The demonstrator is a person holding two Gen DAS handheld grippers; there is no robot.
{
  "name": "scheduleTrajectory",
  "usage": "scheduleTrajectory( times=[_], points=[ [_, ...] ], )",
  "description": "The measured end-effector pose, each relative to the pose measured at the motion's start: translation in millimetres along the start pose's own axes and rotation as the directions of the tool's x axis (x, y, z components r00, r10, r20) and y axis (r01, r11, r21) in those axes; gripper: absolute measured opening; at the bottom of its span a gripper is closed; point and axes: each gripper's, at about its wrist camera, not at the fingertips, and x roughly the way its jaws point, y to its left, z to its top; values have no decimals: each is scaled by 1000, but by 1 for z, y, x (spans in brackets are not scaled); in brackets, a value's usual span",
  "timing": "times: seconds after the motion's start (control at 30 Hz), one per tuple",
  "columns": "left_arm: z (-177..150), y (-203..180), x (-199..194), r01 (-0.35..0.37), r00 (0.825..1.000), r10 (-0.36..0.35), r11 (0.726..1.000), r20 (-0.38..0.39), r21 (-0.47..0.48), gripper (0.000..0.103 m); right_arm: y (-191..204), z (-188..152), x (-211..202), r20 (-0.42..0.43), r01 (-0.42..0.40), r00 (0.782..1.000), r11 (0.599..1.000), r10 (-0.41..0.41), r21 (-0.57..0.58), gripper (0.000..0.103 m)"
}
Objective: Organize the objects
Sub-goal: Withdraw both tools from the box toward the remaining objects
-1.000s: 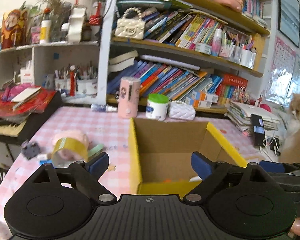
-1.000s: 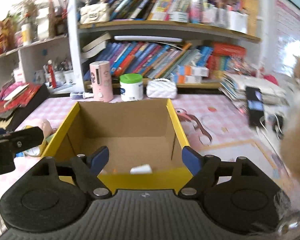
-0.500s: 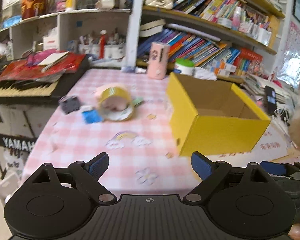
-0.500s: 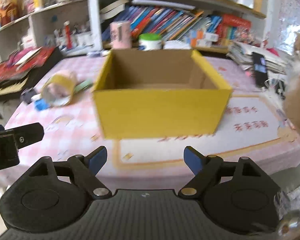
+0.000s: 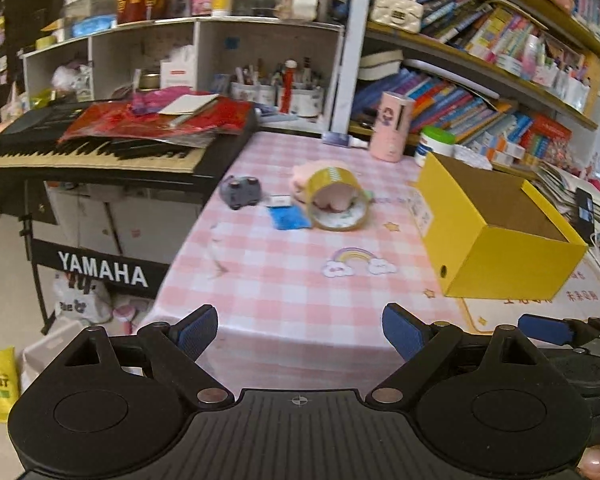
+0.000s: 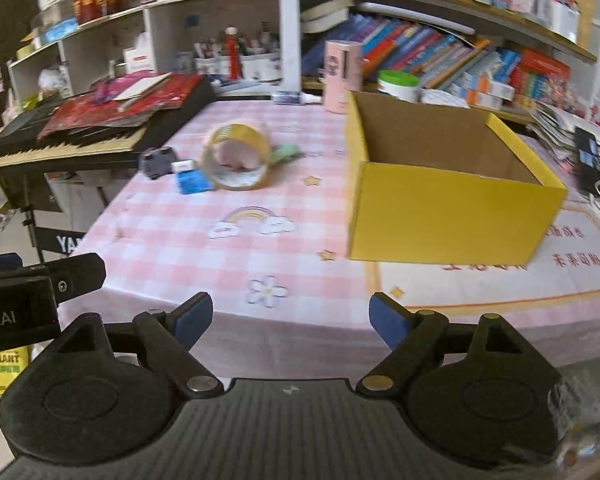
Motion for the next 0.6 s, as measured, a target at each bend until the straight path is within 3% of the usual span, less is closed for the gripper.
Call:
scheduleTrajectory(
  times=[0.6],
  points=[
    [11,21,39,0,999,-2,999,-53,-39,92,28,17,31,-31,-16,999,997,14,-74,85]
  ],
)
